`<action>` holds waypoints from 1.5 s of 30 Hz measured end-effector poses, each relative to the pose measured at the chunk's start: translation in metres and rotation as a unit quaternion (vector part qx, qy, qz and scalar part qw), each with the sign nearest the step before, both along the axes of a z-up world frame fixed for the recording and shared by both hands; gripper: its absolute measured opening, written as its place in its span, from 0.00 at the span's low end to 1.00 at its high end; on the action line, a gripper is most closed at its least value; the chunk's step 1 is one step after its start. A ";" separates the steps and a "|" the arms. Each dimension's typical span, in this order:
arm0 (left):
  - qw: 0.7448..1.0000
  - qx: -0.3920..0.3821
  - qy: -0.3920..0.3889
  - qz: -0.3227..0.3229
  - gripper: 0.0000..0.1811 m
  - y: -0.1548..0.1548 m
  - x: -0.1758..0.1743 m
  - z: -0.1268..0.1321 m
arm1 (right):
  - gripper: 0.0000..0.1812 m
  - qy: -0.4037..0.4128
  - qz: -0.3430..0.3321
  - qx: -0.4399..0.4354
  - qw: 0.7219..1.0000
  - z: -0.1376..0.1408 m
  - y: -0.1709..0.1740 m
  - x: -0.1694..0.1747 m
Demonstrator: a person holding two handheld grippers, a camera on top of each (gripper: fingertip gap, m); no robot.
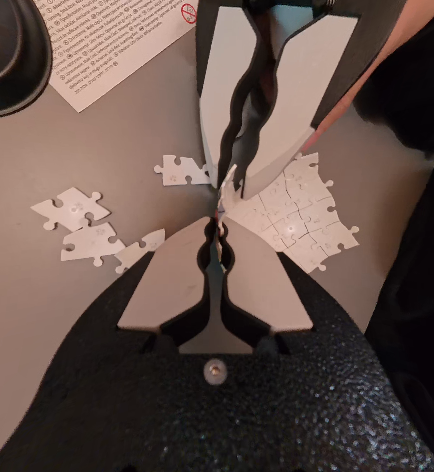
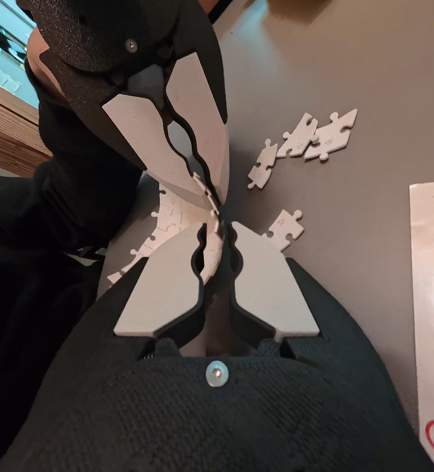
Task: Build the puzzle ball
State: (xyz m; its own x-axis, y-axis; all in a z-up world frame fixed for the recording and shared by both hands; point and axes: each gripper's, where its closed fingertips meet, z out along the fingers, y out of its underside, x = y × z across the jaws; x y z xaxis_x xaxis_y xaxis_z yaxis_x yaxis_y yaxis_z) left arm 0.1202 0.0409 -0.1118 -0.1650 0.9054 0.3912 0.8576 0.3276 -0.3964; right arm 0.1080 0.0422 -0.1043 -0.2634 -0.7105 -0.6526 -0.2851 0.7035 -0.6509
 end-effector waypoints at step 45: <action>0.989 -0.099 0.097 0.043 0.14 -0.028 0.002 0.050 | 0.26 0.356 -0.048 -0.096 0.928 -0.003 0.126 -0.208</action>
State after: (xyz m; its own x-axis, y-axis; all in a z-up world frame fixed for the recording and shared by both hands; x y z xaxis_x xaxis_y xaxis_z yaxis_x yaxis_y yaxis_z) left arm 0.1222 0.0126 -0.0619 -0.1838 0.9535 0.2388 0.7312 0.2950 -0.6151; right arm -0.0999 0.1683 -0.1076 -0.6473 -0.7469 -0.1522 -0.6332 0.6381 -0.4381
